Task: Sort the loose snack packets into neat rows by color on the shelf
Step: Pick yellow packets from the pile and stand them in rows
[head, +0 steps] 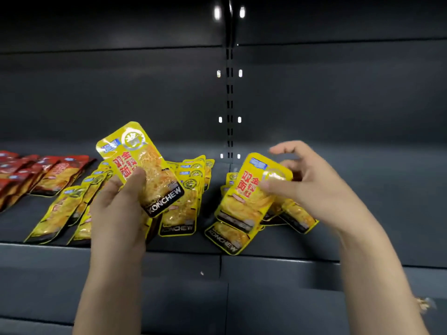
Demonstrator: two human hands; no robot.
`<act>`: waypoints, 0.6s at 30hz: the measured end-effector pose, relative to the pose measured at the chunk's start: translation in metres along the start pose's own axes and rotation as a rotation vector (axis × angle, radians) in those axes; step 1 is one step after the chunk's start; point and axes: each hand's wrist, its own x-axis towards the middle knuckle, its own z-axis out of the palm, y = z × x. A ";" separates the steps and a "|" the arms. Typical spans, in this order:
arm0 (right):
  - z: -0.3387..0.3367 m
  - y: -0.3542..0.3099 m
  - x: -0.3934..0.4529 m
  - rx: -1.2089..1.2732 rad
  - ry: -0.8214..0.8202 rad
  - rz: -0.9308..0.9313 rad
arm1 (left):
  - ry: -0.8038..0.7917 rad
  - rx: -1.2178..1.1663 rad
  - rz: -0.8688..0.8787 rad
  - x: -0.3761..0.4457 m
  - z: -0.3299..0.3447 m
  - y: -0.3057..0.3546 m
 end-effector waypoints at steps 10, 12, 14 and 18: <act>0.090 0.003 0.034 0.064 0.137 0.140 | -0.068 0.089 -0.043 0.036 -0.040 0.015; 0.106 0.007 0.040 -0.033 0.142 0.139 | -0.082 0.061 -0.044 0.042 -0.045 0.018; 0.120 0.010 0.045 -0.116 0.128 0.141 | -0.093 0.065 -0.037 0.050 -0.051 0.022; 0.139 0.015 0.054 -0.231 0.118 0.167 | -0.104 0.074 -0.028 0.068 -0.066 0.025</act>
